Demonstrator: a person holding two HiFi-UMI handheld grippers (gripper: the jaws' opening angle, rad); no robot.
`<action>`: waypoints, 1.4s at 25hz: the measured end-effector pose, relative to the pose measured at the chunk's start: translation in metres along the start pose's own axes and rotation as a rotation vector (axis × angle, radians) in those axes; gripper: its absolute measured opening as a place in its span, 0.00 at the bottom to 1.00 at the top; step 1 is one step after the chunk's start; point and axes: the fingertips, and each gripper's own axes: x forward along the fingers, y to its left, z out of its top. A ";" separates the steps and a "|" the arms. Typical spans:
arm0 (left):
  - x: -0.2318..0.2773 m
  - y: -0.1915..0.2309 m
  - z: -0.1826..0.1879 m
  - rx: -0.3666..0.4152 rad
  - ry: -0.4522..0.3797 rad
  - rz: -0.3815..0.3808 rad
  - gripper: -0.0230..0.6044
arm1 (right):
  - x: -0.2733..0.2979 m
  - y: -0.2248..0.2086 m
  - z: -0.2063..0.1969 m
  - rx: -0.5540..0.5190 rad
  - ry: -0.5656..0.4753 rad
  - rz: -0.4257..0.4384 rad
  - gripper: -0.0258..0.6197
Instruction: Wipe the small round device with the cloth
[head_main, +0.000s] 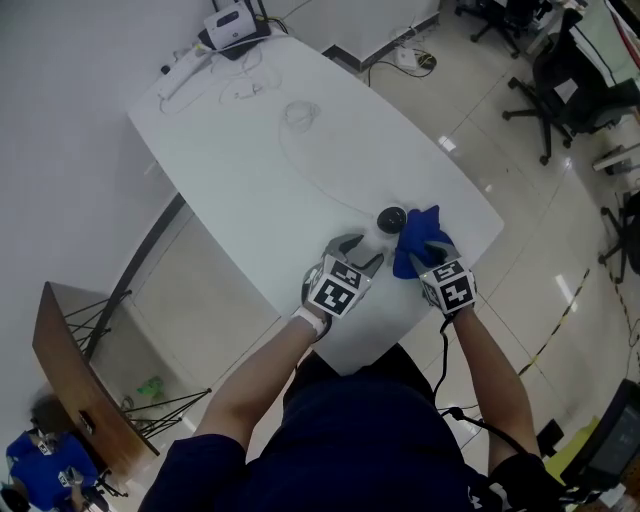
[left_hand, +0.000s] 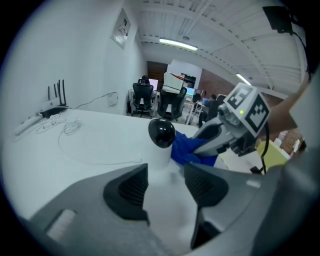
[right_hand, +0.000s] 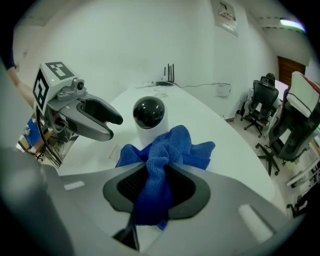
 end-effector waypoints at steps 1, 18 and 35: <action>-0.004 0.000 -0.002 -0.007 -0.001 0.002 0.40 | 0.000 0.006 -0.003 0.013 0.000 0.003 0.22; -0.058 -0.035 0.001 -0.041 -0.146 -0.055 0.39 | -0.043 0.056 0.049 0.368 -0.310 0.086 0.21; -0.155 -0.088 0.094 0.312 -0.469 -0.251 0.57 | -0.176 0.139 0.149 0.388 -0.632 0.871 0.23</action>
